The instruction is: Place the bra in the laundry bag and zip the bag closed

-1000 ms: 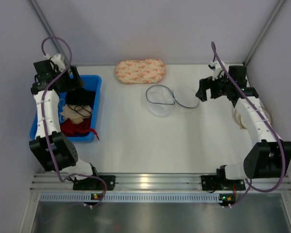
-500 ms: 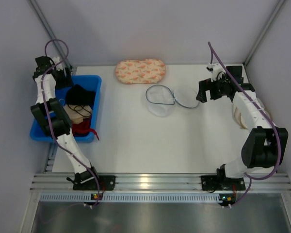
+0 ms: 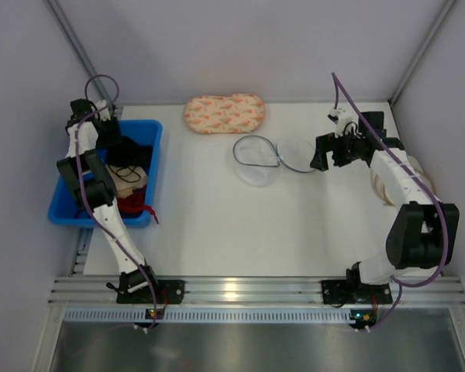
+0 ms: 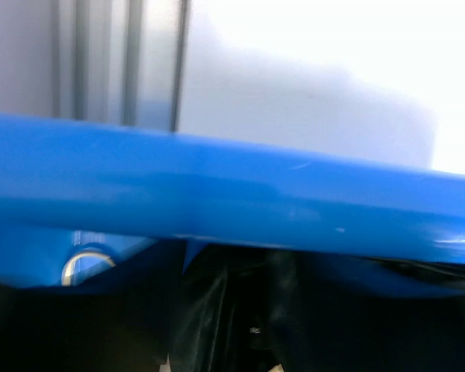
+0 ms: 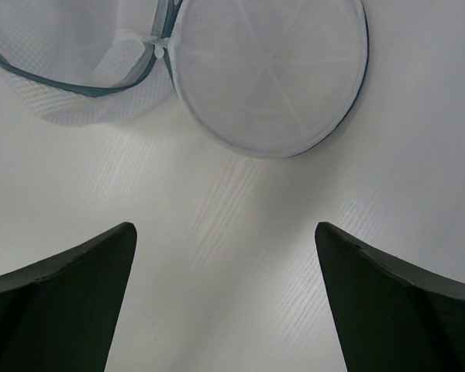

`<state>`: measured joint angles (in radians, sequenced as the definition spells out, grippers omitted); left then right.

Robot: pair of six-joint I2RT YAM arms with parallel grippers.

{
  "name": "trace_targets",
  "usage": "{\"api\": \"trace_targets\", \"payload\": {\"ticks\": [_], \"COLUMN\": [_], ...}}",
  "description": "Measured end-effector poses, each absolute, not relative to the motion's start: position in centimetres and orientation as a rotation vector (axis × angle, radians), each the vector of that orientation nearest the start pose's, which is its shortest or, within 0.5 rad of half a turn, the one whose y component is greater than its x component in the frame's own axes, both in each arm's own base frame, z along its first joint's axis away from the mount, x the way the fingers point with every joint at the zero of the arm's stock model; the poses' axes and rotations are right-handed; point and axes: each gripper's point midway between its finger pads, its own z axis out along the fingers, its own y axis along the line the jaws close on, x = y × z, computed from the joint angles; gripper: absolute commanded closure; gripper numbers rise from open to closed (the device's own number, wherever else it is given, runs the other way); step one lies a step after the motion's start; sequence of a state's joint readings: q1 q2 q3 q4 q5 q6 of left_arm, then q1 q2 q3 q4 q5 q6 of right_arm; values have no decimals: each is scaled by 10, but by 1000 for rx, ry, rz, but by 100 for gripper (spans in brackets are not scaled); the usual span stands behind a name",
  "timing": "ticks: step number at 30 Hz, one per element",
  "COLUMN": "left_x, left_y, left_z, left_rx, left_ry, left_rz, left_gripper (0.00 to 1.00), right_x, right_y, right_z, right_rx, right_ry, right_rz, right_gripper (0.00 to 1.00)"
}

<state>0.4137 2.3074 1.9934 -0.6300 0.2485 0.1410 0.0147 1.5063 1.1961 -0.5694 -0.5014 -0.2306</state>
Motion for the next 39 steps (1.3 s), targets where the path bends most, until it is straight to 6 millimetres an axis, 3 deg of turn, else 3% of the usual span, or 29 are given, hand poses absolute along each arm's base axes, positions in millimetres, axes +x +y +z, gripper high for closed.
{"api": "trace_targets", "payload": {"ticks": [2,3,5,8,10,12,14,21,25,29,34,39], "left_x": [529,530,530,521,514,510,506,482,461,444,414,369], "left_y": [186,183,176,162,152,145,139,110,86,60,14,-73], "left_z": [68,67,67,67,80,102,136,289,341,366,369,356], "left_rx": [-222,-211,-195,-179,-173,-159,-136,-15,44,74,113,250], "left_ry": [2457,2451,2442,2444,2429,2393,2332,2041,1934,1882,1877,1909], "left_rz": [-108,-129,-171,-244,-289,-309,-316,-298,-358,-482,-683,-907], "left_gripper": [69,82,98,100,100,100,100,100,100,100,100,100], "right_x": [368,367,365,361,359,357,355,345,338,332,324,312], "right_y": [81,81,81,81,82,84,85,91,96,104,120,152], "right_z": [154,155,160,168,174,179,183,194,203,210,221,229], "right_rx": [-504,-505,-507,-510,-513,-512,-513,-521,-538,-559,-569,-633], "right_ry": [2318,2313,2301,2277,2261,2246,2235,2216,2192,2163,2124,2071], "right_rz": [510,507,501,496,496,506,516,553,589,650,774,890], "right_gripper": [0,1,1,1,1,1,1,1,1,2,7,8]}}
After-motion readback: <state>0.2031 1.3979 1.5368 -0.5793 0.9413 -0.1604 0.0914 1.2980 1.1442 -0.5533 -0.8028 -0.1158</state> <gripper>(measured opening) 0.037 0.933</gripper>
